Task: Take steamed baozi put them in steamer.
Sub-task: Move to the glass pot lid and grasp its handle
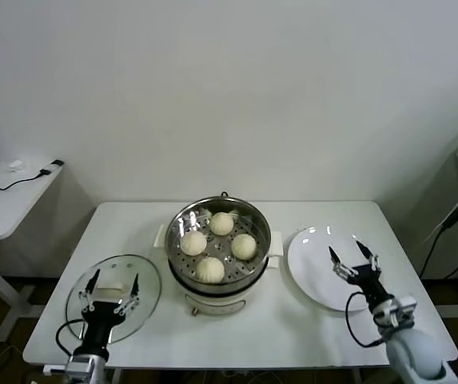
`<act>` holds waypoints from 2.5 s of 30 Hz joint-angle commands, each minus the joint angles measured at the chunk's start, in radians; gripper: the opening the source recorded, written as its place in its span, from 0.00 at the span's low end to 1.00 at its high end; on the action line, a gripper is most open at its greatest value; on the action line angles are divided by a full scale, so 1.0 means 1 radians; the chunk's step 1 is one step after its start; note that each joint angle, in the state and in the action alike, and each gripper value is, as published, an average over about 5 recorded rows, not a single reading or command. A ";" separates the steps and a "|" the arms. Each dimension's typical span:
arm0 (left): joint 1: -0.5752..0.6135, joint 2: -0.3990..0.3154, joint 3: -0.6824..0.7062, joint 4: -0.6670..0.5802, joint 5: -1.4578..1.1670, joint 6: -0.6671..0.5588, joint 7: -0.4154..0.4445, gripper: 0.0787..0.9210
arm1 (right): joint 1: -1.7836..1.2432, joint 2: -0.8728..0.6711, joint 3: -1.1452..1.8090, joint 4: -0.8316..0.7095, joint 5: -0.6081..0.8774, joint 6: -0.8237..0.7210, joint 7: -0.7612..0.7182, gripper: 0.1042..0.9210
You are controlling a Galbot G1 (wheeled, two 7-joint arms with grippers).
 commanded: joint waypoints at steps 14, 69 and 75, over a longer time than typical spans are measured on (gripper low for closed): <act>-0.035 0.131 -0.053 0.354 1.139 0.027 -0.359 0.88 | -0.165 0.179 0.038 0.015 -0.097 0.153 0.082 0.88; -0.282 0.105 0.006 0.623 1.135 0.058 -0.398 0.30 | -0.100 0.138 -0.054 0.017 -0.101 0.127 0.175 0.88; -0.257 0.091 -0.007 0.546 1.110 0.066 -0.399 0.11 | -0.101 0.138 -0.055 0.021 -0.103 0.127 0.177 0.88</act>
